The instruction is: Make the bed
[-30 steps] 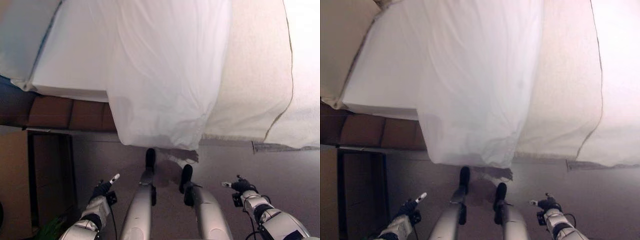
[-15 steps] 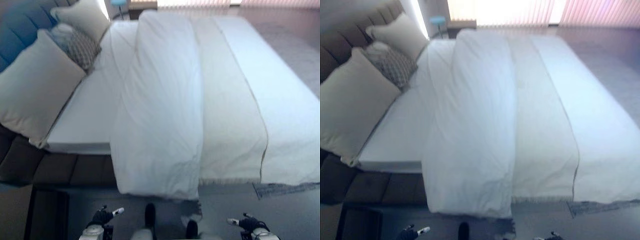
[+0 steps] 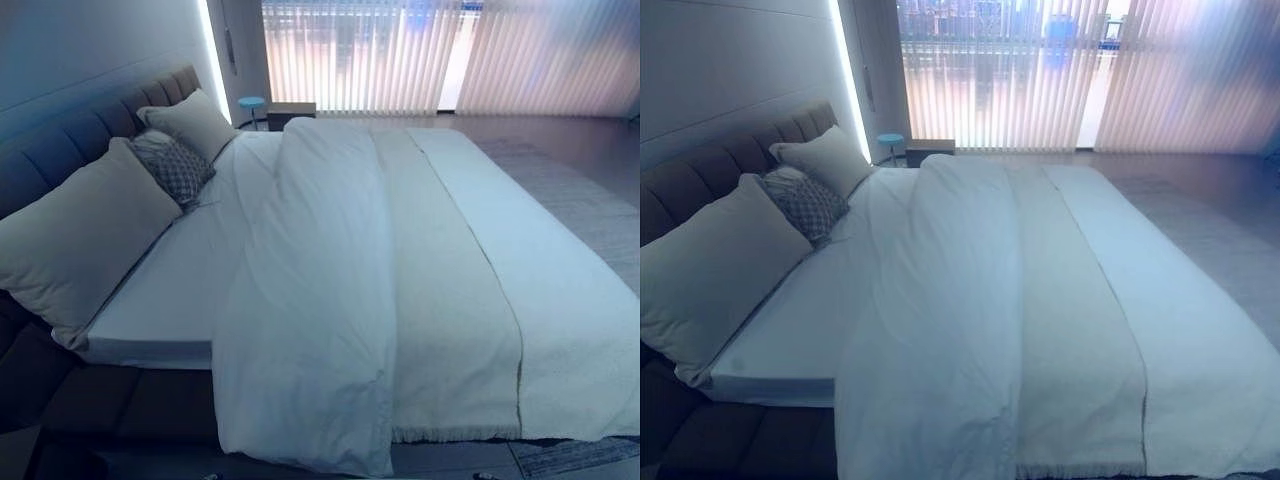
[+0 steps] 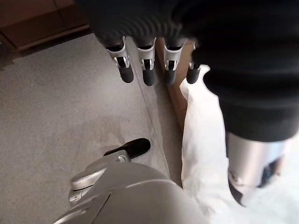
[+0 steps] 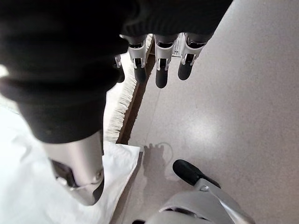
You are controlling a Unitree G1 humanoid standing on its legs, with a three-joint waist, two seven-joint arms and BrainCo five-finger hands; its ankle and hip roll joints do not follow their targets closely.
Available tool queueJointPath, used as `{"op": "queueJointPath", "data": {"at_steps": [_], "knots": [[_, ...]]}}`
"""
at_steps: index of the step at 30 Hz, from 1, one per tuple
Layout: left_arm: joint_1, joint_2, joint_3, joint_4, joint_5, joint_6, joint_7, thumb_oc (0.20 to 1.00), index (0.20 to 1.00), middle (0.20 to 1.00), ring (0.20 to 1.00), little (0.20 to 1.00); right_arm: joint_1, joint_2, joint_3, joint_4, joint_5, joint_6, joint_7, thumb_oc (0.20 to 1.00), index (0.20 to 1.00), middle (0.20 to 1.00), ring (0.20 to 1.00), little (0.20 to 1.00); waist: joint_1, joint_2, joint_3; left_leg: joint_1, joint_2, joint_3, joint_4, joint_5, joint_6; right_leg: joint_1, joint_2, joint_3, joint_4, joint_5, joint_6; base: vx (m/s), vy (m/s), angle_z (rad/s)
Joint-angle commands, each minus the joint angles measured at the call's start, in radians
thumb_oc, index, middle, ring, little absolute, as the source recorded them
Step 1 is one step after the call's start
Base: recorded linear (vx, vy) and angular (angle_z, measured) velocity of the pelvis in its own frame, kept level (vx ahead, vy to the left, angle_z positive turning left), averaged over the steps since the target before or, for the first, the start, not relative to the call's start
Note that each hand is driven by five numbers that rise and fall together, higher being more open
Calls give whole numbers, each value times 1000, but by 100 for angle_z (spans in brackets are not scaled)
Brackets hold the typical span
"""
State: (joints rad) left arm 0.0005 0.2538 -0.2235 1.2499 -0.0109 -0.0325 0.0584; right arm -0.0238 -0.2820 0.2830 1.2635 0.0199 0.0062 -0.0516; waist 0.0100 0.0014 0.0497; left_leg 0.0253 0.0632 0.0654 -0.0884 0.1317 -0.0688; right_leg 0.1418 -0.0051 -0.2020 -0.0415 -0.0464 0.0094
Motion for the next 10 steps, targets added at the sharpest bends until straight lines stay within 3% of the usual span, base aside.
{"op": "queueJointPath", "data": {"at_steps": [1, 10], "knots": [[-60, -13, -1, 50, 54, -7, -2, 1000, 1000, 1000, 1000, 1000, -46, 3, 22, 8, -24, 2, -3, 1000, 1000, 1000, 1000, 1000, -11, -28, 13, 72, -95, 32, 1, -101, 32, -44, -20, 0, -4, 77, 92, 0, 0, 0], [-55, -8, 8, 62, 49, 0, -3, 1000, 1000, 1000, 1000, 1000, -46, 2, 23, 14, -24, 5, 0, 1000, 1000, 1000, 1000, 1000, -17, -25, 5, 73, -94, 27, 1, -103, 29, -39, -21, 2, -10, 78, 92, -4, 1, 0]]}}
